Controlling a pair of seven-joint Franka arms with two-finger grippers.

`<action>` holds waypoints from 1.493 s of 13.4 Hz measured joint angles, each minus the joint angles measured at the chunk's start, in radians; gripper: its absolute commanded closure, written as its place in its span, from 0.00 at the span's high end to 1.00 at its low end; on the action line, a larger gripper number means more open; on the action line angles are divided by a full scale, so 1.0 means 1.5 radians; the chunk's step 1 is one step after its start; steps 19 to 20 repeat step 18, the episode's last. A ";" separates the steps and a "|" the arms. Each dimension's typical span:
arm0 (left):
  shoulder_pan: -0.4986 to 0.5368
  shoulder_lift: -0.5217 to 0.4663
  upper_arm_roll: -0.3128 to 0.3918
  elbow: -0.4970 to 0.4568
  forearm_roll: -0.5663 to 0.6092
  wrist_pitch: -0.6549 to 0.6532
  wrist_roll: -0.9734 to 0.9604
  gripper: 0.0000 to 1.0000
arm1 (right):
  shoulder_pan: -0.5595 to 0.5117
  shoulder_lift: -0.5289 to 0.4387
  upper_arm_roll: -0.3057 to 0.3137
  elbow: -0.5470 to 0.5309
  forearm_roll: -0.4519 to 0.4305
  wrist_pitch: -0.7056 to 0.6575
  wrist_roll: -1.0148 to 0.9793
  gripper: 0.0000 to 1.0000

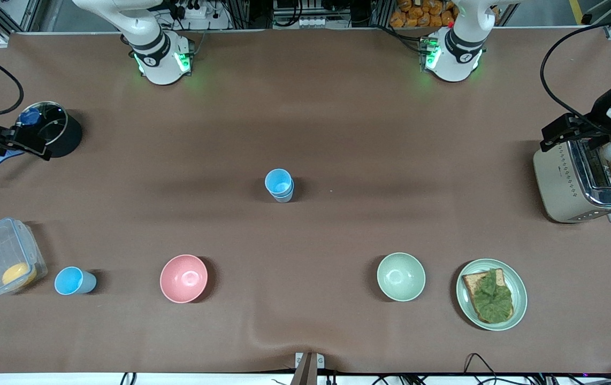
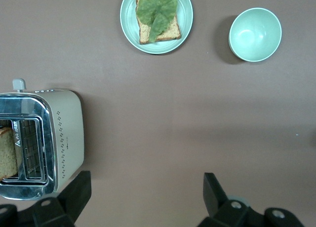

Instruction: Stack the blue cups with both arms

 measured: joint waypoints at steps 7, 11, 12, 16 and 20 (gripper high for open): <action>-0.001 -0.001 -0.005 0.046 0.000 -0.039 0.000 1.00 | 0.000 0.000 0.000 0.000 0.000 0.000 0.000 1.00; -0.001 -0.001 -0.005 0.054 0.000 -0.052 0.000 1.00 | 0.000 0.000 -0.001 0.000 0.000 0.000 0.000 1.00; -0.001 -0.001 -0.005 0.054 0.000 -0.053 0.000 1.00 | 0.000 0.000 -0.002 0.000 0.000 0.000 0.000 1.00; -0.001 -0.001 -0.003 0.057 0.000 -0.065 0.000 1.00 | 0.000 0.000 -0.002 -0.001 0.000 -0.001 0.000 1.00; -0.001 -0.001 -0.003 0.057 0.000 -0.067 0.000 1.00 | 0.000 0.000 -0.002 -0.001 0.000 -0.001 0.000 1.00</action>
